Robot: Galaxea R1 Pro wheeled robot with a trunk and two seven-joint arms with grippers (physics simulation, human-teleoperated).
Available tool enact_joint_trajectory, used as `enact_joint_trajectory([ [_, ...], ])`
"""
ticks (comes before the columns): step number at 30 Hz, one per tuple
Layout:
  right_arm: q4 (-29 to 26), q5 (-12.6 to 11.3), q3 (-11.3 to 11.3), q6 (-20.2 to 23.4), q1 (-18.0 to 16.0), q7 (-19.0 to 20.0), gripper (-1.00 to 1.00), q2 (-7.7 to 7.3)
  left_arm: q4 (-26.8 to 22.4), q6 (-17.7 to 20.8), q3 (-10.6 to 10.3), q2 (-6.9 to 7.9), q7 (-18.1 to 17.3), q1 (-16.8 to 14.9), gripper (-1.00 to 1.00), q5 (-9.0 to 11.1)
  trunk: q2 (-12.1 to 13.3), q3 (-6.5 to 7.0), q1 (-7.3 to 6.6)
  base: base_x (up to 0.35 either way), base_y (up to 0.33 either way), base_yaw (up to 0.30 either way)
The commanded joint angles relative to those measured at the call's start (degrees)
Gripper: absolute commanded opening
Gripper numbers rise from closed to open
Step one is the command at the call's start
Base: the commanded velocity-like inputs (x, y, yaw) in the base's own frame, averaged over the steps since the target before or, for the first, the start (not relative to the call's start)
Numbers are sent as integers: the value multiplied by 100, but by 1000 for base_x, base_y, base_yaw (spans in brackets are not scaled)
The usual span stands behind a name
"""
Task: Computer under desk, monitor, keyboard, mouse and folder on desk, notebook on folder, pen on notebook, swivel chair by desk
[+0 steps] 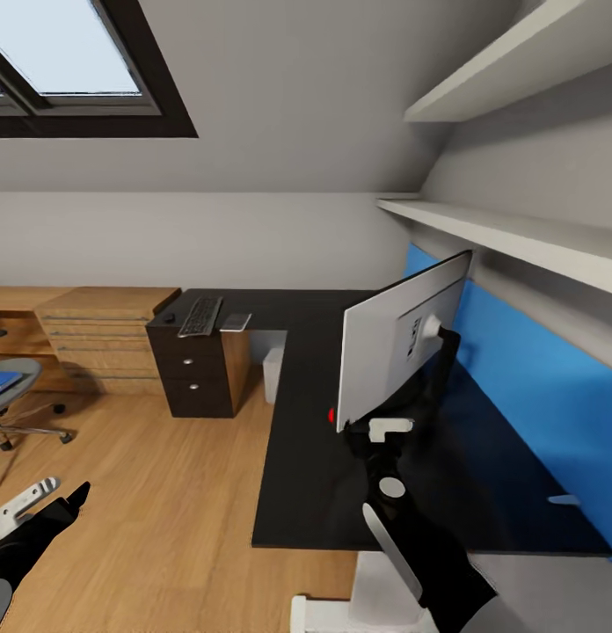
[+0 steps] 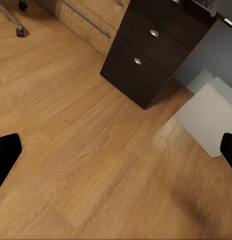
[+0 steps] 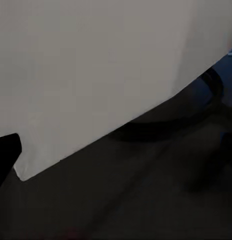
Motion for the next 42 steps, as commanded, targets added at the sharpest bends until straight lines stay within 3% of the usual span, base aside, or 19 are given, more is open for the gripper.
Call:
enact_joint_trajectory([
  [1,-9,-2,34,1,-2,-60,100,-3,-6,24,-1,2,36,-3,100,60,-5,-7,0,-14,326,0],
  [4,-3,261,103,-229,58,-293,100,0,-7,23,-1,1,36,-3,100,59,-5,-7,0,114,290,0],
  [10,11,458,139,-703,124,-550,100,8,-6,16,-1,1,36,-3,100,52,-5,-7,0,266,172,0],
  [26,25,489,114,-819,137,-859,100,12,-5,19,-1,1,36,-3,100,58,-5,-7,0,140,12,0],
  [42,34,475,67,-819,137,-994,100,-5,-5,31,-1,1,36,-3,100,60,-5,-7,0,10,0,0],
])
